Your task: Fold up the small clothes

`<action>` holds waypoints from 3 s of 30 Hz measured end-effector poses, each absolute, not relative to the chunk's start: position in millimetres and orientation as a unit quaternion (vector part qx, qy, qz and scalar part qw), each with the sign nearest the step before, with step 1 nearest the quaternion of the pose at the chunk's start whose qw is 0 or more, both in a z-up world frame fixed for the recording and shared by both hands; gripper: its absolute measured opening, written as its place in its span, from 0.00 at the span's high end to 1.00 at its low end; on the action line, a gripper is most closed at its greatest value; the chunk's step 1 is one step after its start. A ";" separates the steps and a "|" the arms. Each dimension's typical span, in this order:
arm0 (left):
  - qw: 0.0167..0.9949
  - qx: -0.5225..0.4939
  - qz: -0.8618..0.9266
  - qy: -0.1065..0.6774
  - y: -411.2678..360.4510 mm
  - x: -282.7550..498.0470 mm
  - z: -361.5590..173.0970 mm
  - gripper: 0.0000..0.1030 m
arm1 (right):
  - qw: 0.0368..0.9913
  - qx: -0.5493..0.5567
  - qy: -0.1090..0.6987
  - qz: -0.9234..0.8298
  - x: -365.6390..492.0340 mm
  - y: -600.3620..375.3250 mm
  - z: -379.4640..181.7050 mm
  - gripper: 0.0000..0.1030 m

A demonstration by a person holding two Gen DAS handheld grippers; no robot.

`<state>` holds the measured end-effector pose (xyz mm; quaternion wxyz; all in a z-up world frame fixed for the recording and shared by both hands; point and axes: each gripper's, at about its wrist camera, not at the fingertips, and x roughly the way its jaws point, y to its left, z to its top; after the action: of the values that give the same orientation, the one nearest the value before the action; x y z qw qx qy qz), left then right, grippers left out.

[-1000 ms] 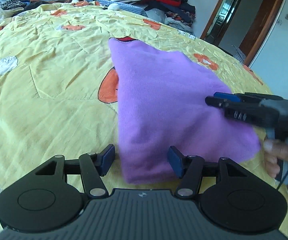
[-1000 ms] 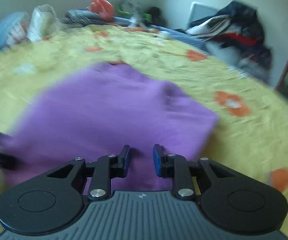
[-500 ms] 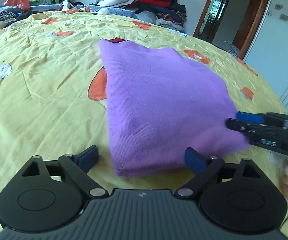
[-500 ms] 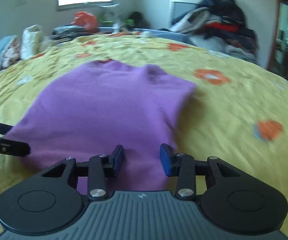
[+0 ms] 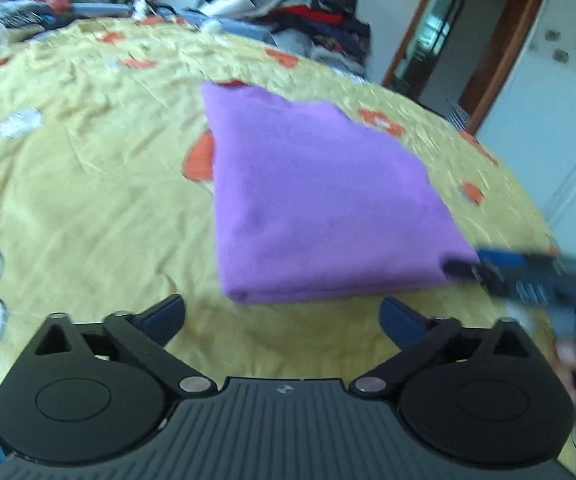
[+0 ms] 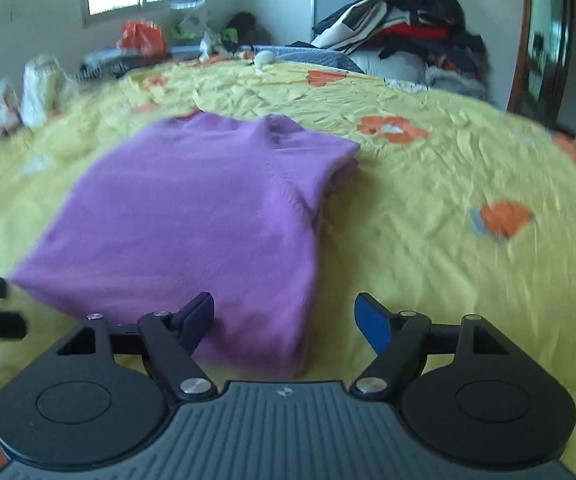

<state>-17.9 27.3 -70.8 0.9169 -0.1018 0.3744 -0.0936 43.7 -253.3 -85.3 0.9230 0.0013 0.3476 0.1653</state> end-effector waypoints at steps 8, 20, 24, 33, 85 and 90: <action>0.918 -0.024 -0.048 0.392 1.5 -6.8 -87.9 0.00 | 0.928 -0.049 0.350 0.117 -12.0 -235.4 -104.1 0.01; 0.909 -0.091 -0.043 0.405 10.3 8.9 -66.3 0.00 | 0.924 -0.027 0.362 0.120 25.4 -238.9 -95.6 0.00; 0.936 -0.042 -0.070 0.344 1.9 40.6 -32.0 0.00 | 0.949 0.034 0.292 0.117 41.6 -248.5 -66.2 0.00; 0.916 0.028 -0.067 0.394 -23.2 151.6 -79.0 0.00 | 0.921 0.002 0.343 0.185 169.1 -209.0 -91.9 0.42; 0.915 -0.023 0.054 0.399 -14.1 8.5 -89.8 0.00 | 0.927 -0.021 0.353 0.127 43.6 -214.2 -107.2 0.00; 0.919 -0.023 0.056 0.390 -16.4 10.4 -91.5 0.00 | 0.928 -0.019 0.352 0.123 40.1 -214.4 -107.2 0.00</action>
<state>10.4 -16.4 -91.5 0.9188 -0.0229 0.3902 0.0557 40.1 -214.4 -107.2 0.9277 -0.0189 0.3521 0.1229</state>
